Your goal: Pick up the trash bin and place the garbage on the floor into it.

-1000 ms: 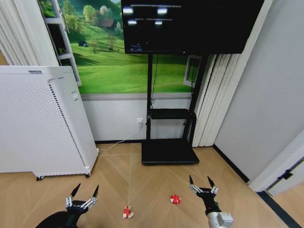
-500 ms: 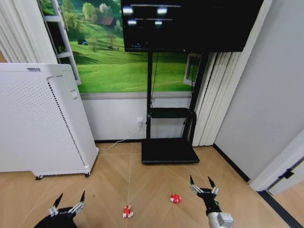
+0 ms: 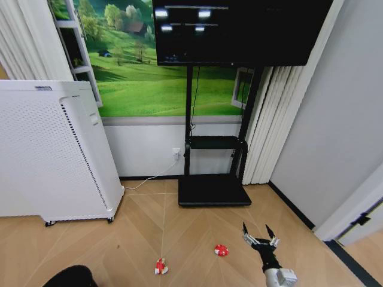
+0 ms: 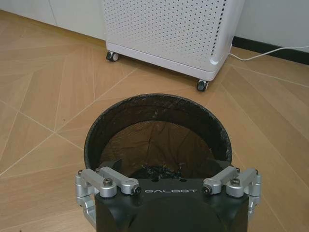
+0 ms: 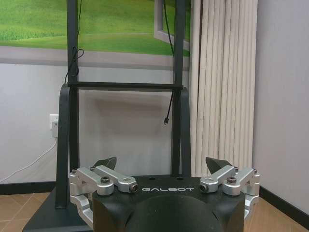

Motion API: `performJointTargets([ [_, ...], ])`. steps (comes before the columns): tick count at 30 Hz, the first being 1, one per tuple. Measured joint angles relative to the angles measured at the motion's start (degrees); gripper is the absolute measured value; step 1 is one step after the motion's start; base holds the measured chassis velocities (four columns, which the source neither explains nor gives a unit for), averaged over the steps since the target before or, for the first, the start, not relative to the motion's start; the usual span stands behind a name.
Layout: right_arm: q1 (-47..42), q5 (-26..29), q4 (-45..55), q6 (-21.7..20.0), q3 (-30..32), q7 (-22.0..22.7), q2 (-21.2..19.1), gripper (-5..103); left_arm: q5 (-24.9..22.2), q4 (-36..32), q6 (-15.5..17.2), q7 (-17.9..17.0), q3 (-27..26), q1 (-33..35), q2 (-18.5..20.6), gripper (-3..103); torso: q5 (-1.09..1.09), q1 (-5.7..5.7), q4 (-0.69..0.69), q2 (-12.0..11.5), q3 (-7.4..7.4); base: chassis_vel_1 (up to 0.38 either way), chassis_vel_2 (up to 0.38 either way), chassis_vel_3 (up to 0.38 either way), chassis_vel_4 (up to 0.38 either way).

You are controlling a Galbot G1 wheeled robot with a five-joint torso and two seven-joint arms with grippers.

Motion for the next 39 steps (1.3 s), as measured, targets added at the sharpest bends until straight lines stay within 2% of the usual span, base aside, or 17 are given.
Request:
performJointTargets([
  [6,0.6,0.4,-0.8,0.0,0.4,0.0,-0.5,100,-1.2,-1.5,-1.2,1.9,1.0,2.1,-1.3,103,0.04,0.03,0.00,0.1,0.05,0.000,0.000,0.000,0.000],
  [8,0.7,0.6,-1.1,0.0,0.6,0.0,-0.5,100,-2.2,-1.7,-1.2,1.8,1.1,2.9,-1.8,96,0.02,0.04,0.00,0.1,0.06,0.000,0.000,0.000,0.000],
  [11,0.7,0.9,-1.5,0.2,1.0,0.0,-0.6,100,-3.4,-1.9,-1.2,0.2,1.5,4.3,-2.5,98,0.03,0.05,0.00,0.1,0.08,0.000,0.000,0.000,0.000],
  [13,0.7,1.2,-2.0,0.4,1.2,0.0,-0.8,100,-3.8,-1.6,-1.5,-3.0,1.9,4.9,-3.1,102,0.03,0.05,0.00,0.1,0.09,0.000,0.000,0.000,0.000],
  [17,0.7,1.3,-2.6,0.8,1.3,0.0,-1.0,100,-5.9,-0.6,-2.7,-5.1,2.6,4.7,-3.2,98,0.02,0.05,0.01,0.2,0.11,0.000,0.000,0.000,0.000],
  [21,0.7,1.3,-2.7,0.8,1.1,0.0,-1.0,100,-8.5,-0.7,-4.1,-4.3,2.7,4.0,-3.3,98,0.02,0.06,0.00,0.2,0.12,0.000,0.000,0.000,0.000],
  [23,0.8,1.3,-2.8,0.8,1.0,0.0,-1.0,100,-10.6,-0.8,-6.2,-1.8,2.2,3.4,-3.7,97,0.02,0.06,0.00,0.2,0.13,0.000,0.000,0.000,0.000],
  [24,0.8,1.3,-2.8,0.8,1.0,0.0,-1.0,100,-10.6,-0.8,-6.2,-1.8,2.2,3.4,-3.7,97,0.02,0.06,0.00,0.2,0.13,0.000,0.000,0.000,0.000],
  [25,0.8,1.3,-2.9,0.8,0.9,0.0,-1.0,100,-13.1,-1.0,-7.0,-0.4,1.9,3.1,-3.9,96,0.02,0.07,0.00,0.2,0.14,0.000,0.000,0.000,0.000],
  [27,1.1,1.2,-3.1,0.8,0.9,0.0,-1.4,100,-18.5,-1.3,-6.4,0.0,1.9,3.0,-4.2,97,0.02,0.07,0.00,0.2,0.15,0.000,0.000,0.000,0.000],
  [29,1.2,1.2,-3.1,0.8,0.9,0.0,-1.5,100,-19.8,-1.3,-6.1,0.0,2.0,3.0,-4.3,98,0.02,0.07,0.00,0.2,0.15,0.000,0.000,0.000,0.000],
  [31,1.5,1.3,-3.2,0.7,0.9,0.0,-1.9,100,-25.9,-1.4,-5.1,-0.1,2.7,2.8,-4.5,98,0.02,0.08,0.00,0.2,0.15,0.000,0.000,0.000,0.000],
  [32,1.5,1.3,-3.2,0.7,0.9,0.0,-1.9,100,-25.9,-1.4,-5.1,-0.1,2.7,2.8,-4.5,98,0.02,0.08,0.00,0.2,0.15,0.000,0.000,0.000,0.000],
  [34,1.8,1.5,-3.3,0.5,1.0,0.1,-2.2,100,-30.8,-1.7,-4.0,-1.9,3.3,2.2,-4.9,98,0.02,0.08,0.00,0.2,0.16,0.000,0.000,0.000,0.000],
  [39,2.0,1.6,-3.6,0.5,1.1,0.2,-2.4,100,-33.3,-1.3,-3.2,-4.3,3.2,1.2,-5.1,98,0.02,0.08,0.00,0.2,0.17,0.000,0.000,0.000,0.000],
])
